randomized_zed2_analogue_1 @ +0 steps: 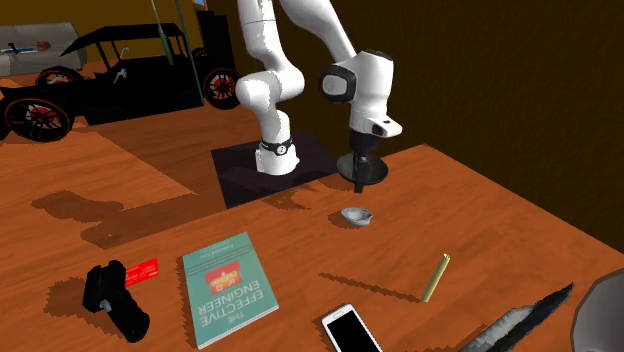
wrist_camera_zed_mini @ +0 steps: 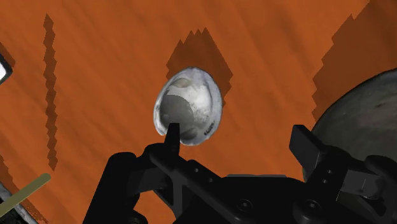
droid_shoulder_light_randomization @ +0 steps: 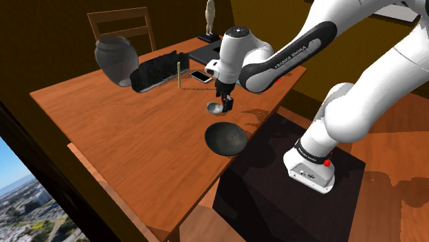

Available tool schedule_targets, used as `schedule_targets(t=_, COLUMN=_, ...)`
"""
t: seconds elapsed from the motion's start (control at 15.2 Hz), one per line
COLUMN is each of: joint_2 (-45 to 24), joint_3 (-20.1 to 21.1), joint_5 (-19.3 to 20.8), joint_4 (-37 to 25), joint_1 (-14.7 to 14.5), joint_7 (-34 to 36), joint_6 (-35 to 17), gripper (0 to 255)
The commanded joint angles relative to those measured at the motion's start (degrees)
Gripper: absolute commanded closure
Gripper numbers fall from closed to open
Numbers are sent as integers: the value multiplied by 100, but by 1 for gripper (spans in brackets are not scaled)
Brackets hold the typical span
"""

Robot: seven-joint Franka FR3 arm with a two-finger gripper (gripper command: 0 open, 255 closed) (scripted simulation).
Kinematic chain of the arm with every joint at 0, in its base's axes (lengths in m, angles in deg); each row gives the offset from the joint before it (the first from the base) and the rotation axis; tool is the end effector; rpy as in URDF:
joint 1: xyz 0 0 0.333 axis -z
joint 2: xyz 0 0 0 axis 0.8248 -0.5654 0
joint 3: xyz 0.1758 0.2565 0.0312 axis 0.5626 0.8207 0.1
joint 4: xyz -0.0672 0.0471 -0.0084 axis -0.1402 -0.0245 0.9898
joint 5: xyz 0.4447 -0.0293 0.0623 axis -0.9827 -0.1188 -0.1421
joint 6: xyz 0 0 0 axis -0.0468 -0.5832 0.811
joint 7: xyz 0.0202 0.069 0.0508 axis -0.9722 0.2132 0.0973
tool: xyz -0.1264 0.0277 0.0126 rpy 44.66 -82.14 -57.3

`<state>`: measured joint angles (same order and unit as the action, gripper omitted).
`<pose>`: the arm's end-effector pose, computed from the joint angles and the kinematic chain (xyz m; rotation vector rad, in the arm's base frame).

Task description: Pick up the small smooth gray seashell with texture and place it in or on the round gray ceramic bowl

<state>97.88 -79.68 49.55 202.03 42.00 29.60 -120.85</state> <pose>0.4305 0.1365 0.2469 2.5546 1.4862 0.0799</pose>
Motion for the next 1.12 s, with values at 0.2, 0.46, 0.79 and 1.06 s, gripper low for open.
schedule_targets(t=0.2, joint_2=-443, joint_3=3, joint_5=272, joint_4=43, joint_1=106, joint_7=105, joint_6=-510, gripper=0)
schedule_targets(t=0.46, joint_2=-673, joint_3=0, joint_5=433, joint_4=49, joint_1=169, joint_7=216, joint_6=-739, gripper=0)
schedule_targets(t=0.79, joint_2=-673, joint_3=0, joint_5=434, joint_4=48, joint_1=169, joint_7=217, joint_6=-739, gripper=0)
schedule_targets(t=1.06, joint_2=-672, joint_3=0, joint_5=433, joint_4=49, joint_1=169, joint_7=217, joint_6=-738, gripper=255)
